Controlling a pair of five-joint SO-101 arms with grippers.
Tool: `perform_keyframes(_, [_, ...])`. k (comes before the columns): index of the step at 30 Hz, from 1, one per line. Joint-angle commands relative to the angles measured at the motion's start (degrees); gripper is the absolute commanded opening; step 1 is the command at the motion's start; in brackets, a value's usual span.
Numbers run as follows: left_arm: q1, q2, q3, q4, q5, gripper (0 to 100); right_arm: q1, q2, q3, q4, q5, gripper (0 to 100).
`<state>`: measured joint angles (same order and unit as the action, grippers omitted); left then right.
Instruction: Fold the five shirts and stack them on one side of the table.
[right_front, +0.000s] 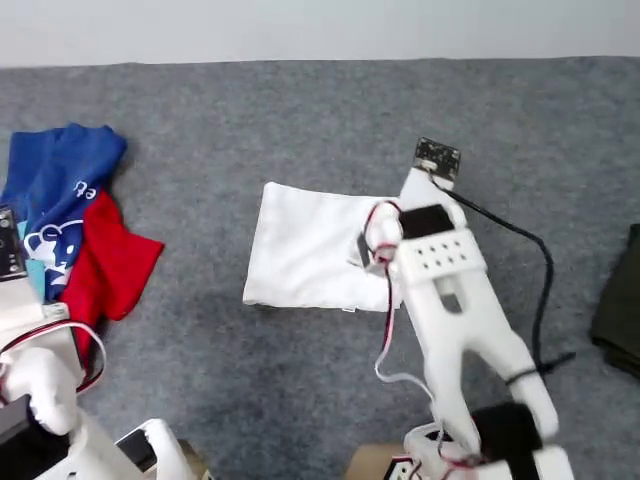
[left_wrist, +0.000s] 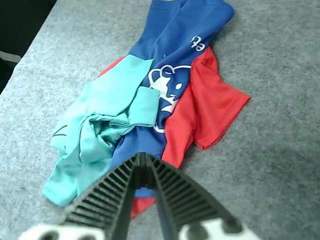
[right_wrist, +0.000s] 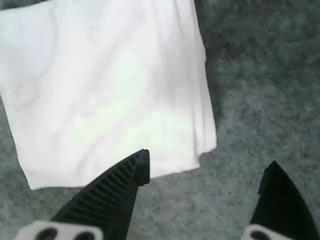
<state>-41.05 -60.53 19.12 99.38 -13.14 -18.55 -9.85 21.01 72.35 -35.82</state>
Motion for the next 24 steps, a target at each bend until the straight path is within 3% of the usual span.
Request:
perform_keyframes(1, [-0.7, 0.4, 0.1, 0.2, -2.0, 0, -0.6, 5.1, -6.9, -0.8, -1.8, 34.9])
perform_keyframes(8, [-1.1, 0.4, 3.4, -4.0, -2.7, 0, -3.0, 14.3, -16.3, -0.4, -2.6, 34.8])
perform_keyframes(24, [-1.2, 0.5, 5.2, -7.2, -2.7, 0, -0.9, 26.2, -17.6, -4.7, -2.5, 34.7])
